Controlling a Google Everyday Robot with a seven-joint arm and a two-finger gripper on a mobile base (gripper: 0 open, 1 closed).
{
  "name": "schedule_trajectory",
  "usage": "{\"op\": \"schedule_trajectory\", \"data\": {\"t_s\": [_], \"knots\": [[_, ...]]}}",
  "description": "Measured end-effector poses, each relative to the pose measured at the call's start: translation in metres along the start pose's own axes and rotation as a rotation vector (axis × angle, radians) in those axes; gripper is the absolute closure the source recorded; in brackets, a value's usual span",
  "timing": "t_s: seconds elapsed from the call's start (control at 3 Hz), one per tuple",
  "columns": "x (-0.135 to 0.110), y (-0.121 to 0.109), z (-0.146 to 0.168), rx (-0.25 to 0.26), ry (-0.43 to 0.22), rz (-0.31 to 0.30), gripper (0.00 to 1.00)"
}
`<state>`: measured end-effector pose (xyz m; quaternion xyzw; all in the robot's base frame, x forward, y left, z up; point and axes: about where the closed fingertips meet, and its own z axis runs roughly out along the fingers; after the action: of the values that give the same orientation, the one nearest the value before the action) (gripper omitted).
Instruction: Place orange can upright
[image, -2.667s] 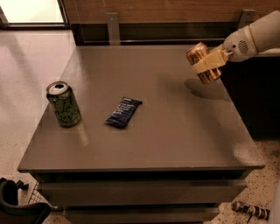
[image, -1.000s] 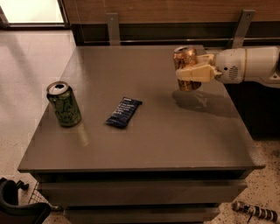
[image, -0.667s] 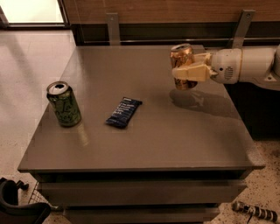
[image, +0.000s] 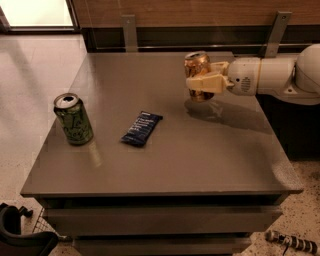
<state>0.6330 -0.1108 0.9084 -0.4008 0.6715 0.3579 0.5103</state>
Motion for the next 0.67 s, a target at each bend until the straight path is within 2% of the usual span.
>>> {"op": "schedule_trajectory", "data": {"t_s": [0.67], "knots": [[0.028, -0.029, 0.013, 0.022, -0.052, 0.024, 1.0]]}}
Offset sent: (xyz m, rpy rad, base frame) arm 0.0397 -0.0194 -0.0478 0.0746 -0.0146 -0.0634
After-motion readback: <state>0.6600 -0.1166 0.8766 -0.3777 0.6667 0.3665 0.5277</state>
